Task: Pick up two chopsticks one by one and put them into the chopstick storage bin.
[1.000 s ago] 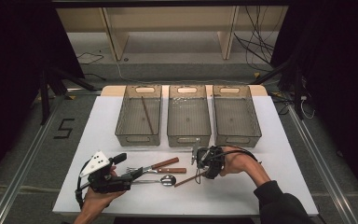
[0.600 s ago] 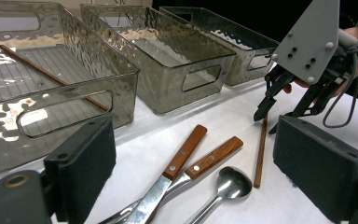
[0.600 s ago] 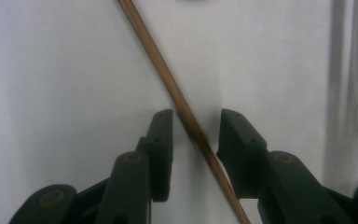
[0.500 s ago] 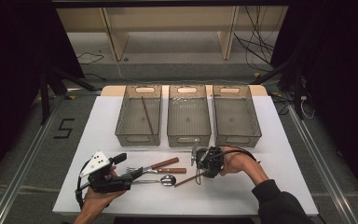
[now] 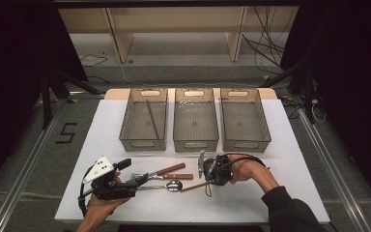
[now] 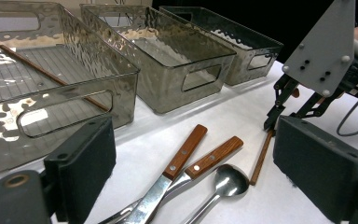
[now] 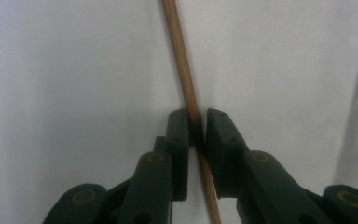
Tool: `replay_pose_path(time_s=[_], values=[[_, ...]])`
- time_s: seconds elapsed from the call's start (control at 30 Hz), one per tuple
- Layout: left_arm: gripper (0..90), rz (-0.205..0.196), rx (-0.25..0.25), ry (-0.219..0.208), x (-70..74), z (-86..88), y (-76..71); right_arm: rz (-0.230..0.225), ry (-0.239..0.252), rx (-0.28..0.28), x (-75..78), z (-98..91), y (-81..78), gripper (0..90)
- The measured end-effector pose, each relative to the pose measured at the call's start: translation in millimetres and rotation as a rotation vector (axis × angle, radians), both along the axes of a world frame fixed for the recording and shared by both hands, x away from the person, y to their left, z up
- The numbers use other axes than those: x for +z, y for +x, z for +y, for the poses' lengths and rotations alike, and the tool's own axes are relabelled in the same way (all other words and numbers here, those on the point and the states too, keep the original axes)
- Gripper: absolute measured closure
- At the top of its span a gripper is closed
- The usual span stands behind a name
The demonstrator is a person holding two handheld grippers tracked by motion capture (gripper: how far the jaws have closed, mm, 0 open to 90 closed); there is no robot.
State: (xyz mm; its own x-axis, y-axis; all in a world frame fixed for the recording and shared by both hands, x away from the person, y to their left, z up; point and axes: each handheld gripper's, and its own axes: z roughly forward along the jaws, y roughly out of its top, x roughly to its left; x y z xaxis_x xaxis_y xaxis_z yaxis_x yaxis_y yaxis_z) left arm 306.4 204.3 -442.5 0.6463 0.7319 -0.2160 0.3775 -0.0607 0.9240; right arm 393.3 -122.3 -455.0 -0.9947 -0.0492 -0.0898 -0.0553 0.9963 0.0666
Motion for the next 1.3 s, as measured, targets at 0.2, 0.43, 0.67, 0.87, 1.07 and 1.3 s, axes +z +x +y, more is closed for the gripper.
replay_pose_path(time_s=[0.2, 0.43, 0.67, 0.87, 1.07, 1.3], values=[[12.4, -0.001, -0.002, 0.007, 0.1, 0.2, 0.1, 0.006, -0.012, 0.035, -0.1, -0.3, -3.5, 82.9], [12.5, 0.000, 0.003, 0.001, 0.1, 0.4, 0.2, 0.017, -0.014, 0.075, -0.2, -1.0, -5.4, 85.3], [12.4, 0.000, 0.003, 0.000, 0.0, 0.4, 0.2, 0.049, 0.000, 0.092, 1.6, -3.2, -7.1, 85.9], [12.4, 0.000, 0.003, 0.000, 0.1, 0.3, 0.2, 0.054, 0.042, 0.089, 11.3, -6.9, -7.3, 85.9], [12.5, 0.001, 0.005, 0.000, 0.0, 0.1, 0.4, 0.051, 0.125, 0.035, 21.4, -9.4, -4.1, 85.9], [12.4, 0.001, 0.005, 0.000, 0.1, 0.4, 0.4, 0.025, 0.241, -0.050, 37.0, -9.1, 2.6, 85.9]])
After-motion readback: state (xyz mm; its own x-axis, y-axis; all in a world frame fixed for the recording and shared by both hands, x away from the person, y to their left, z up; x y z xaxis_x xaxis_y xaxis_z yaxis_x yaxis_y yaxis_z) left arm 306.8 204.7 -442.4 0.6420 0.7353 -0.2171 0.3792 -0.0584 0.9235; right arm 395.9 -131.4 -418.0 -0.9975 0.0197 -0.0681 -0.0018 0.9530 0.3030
